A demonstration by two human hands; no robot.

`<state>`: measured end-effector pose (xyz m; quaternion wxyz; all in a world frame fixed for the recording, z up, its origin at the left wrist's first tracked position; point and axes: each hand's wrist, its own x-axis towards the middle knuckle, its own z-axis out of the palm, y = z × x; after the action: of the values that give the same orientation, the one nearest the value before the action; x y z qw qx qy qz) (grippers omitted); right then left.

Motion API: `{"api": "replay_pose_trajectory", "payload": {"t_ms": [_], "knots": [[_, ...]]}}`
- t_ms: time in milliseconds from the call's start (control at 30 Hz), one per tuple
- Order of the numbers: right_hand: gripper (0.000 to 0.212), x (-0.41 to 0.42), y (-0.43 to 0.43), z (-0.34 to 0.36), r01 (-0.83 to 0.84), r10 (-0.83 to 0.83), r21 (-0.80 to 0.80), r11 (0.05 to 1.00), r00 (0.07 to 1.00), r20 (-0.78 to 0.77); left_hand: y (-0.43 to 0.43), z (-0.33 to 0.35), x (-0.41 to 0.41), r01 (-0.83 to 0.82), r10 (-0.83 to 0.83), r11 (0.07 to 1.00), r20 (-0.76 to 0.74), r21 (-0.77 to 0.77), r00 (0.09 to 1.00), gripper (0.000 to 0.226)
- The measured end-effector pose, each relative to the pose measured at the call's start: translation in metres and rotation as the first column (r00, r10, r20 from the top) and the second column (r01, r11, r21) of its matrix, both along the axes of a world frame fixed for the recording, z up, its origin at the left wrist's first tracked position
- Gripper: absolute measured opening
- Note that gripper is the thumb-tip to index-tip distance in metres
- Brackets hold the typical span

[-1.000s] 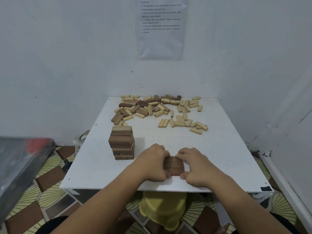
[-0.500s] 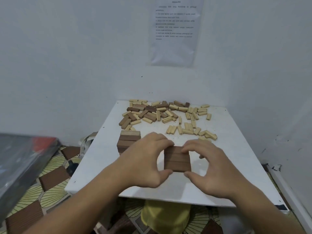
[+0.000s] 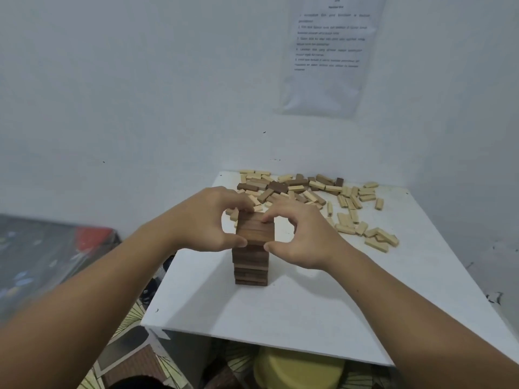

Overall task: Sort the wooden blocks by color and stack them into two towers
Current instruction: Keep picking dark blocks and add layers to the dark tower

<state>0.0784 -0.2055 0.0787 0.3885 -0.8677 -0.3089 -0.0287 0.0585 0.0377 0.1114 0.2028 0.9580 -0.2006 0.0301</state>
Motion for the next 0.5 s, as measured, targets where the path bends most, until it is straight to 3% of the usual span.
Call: {"api": "replay_pose_trajectory", "payload": {"t_ms": [500], "knots": [[0.041, 0.005, 0.011, -0.019, 0.005, -0.007, -0.060, 0.998, 0.999, -0.042, 0.017, -0.030, 0.011, 0.007, -0.005, 1.000, -0.067, 0.020, 0.998, 0.073]]}}
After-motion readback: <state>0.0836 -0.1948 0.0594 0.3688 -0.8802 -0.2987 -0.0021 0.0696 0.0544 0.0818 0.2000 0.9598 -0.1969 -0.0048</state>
